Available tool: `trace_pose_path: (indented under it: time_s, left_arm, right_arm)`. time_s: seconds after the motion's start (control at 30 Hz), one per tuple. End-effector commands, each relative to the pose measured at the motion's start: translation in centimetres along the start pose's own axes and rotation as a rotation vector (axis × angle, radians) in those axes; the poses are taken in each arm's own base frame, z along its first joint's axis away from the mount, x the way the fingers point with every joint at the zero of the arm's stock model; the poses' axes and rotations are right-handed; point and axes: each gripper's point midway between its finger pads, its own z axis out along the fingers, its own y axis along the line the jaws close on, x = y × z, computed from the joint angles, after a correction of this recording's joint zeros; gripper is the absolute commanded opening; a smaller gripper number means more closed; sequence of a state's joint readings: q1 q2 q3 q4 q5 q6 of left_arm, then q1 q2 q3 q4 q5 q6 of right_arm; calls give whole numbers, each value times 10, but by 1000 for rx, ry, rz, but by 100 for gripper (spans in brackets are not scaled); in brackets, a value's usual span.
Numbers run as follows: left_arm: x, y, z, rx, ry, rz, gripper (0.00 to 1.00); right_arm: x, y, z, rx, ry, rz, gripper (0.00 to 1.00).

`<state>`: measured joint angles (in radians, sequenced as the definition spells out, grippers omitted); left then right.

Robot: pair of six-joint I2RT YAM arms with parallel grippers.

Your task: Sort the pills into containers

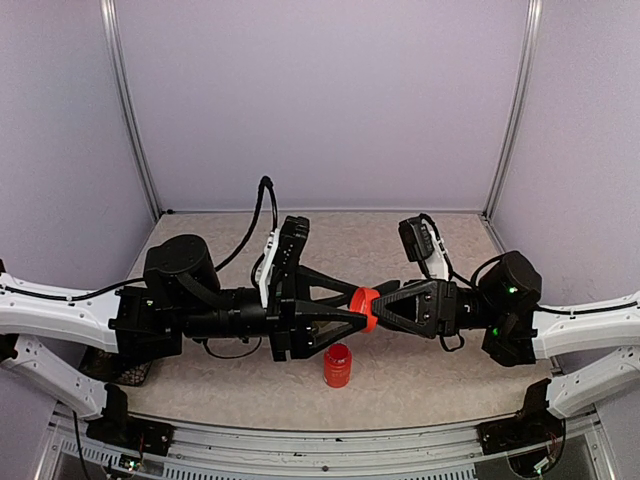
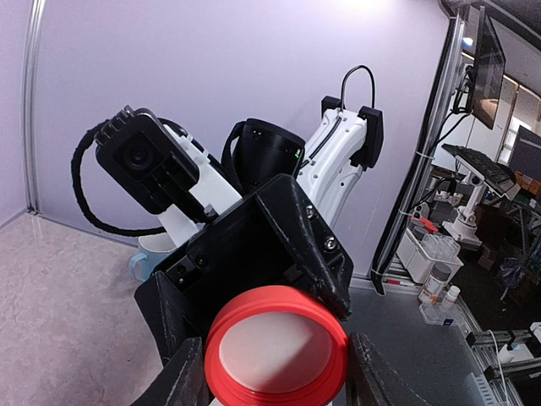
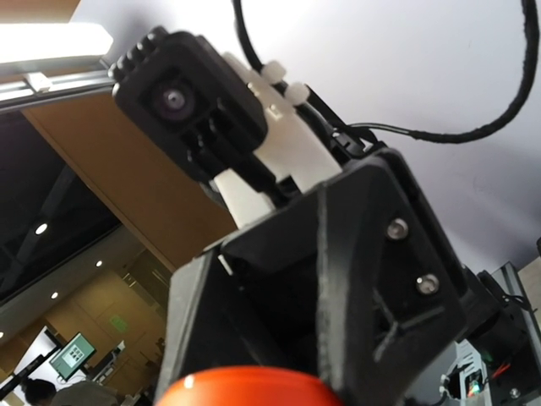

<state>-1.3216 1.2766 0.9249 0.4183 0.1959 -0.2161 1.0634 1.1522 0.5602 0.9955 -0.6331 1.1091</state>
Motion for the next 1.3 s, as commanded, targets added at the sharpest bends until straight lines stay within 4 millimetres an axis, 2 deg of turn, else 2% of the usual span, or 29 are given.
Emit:
trace_pose_path:
  time_s: [0.0, 0.17, 0.23, 0.33, 0.57, 0.67, 0.73, 0.83, 0.93, 0.97, 1.0, 1.07, 1.13, 1.27]
  left_arm:
    - [-18, -4, 2, 2, -52, 30, 42]
    - [-18, -2, -1, -13, -60, 35, 44]
    - [-17, -2, -2, -16, -59, 34, 51]
    - [-16, -1, -3, -20, -60, 35, 54]
    - [-16, -1, -4, -23, -66, 34, 56]
    - [-16, -1, -5, -23, -67, 34, 69]
    - [-17, -1, -6, -25, -69, 32, 97]
    - [-20, 0, -12, -46, -76, 28, 99]
    - [-20, 10, -28, -115, -89, 23, 99]
    - [-18, 16, -36, -151, -95, 17, 99]
    - [-15, 21, -44, -184, -99, 9, 99]
    - [10, 38, -56, -270, -65, -17, 99]
    - [35, 50, -66, -331, -28, -42, 99]
    - [94, 71, -80, -425, 83, -68, 99]
  right_arm:
    - [-10, 9, 3, -32, -16, -26, 64]
    - [-8, 9, 2, -42, -11, -18, 49]
    - [-7, 9, 3, -41, -10, -15, 47]
    - [-8, 9, 2, -38, -13, -18, 45]
    - [-11, 11, 1, -36, -25, -24, 48]
    - [-11, 11, 1, -40, -26, -23, 48]
    - [-11, 12, 1, -37, -25, -29, 47]
    - [-10, 10, 0, -9, -5, -62, 47]
    - [-9, 9, -3, 31, 33, -115, 47]
    - [-9, 2, -7, 79, 55, -121, 47]
    - [-9, -5, -11, 123, 75, -134, 47]
    - [-11, -15, -19, 209, 119, -184, 47]
    - [-16, -27, -26, 315, 166, -234, 47]
    - [-11, -61, -42, 524, 308, -293, 47]
